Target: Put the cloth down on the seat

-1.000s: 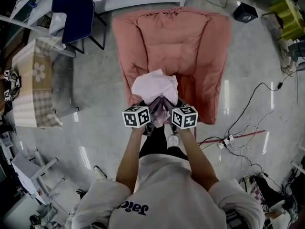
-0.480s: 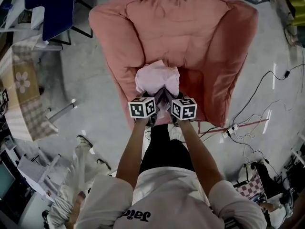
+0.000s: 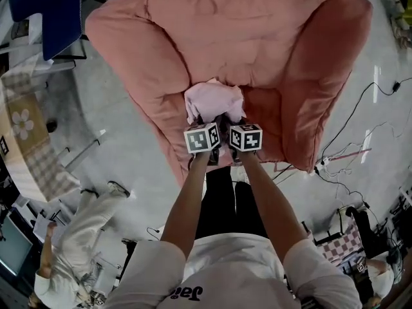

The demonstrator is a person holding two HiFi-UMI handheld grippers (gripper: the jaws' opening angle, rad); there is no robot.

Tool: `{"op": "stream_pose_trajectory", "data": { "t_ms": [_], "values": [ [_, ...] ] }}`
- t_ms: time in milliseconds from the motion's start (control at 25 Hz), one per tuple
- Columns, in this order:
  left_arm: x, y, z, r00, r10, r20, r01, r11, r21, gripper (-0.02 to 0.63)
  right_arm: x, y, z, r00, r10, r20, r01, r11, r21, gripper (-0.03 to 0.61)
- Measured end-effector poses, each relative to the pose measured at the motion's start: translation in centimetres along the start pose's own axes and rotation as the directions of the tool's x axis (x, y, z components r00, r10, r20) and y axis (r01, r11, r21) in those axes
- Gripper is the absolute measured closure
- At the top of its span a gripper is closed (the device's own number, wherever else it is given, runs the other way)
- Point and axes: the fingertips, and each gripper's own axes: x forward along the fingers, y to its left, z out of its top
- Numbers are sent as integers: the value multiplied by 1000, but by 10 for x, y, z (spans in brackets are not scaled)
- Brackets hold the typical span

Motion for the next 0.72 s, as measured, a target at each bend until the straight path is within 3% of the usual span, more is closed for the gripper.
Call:
{"op": "stream_pose_trajectory", "data": {
  "t_ms": [200, 400, 560, 720],
  "values": [
    [11, 0, 4, 1000, 10, 7, -10, 1000, 9, 422, 8, -12, 5, 1000, 13, 13, -13, 1000, -2, 435],
    [3, -6, -5, 1000, -7, 6, 7, 1000, 1, 389, -9, -21, -1, 999, -30, 15, 30, 999, -19, 390],
    [-12, -12, 1, 999, -24, 47, 23, 1000, 5, 367, -27, -24, 2, 998, -51, 30, 52, 998, -31, 324],
    [-34, -21, 4, 995, -22, 97, 21, 1000, 15, 356, -55, -25, 4, 996, -71, 63, 74, 996, -51, 311]
  ]
}}
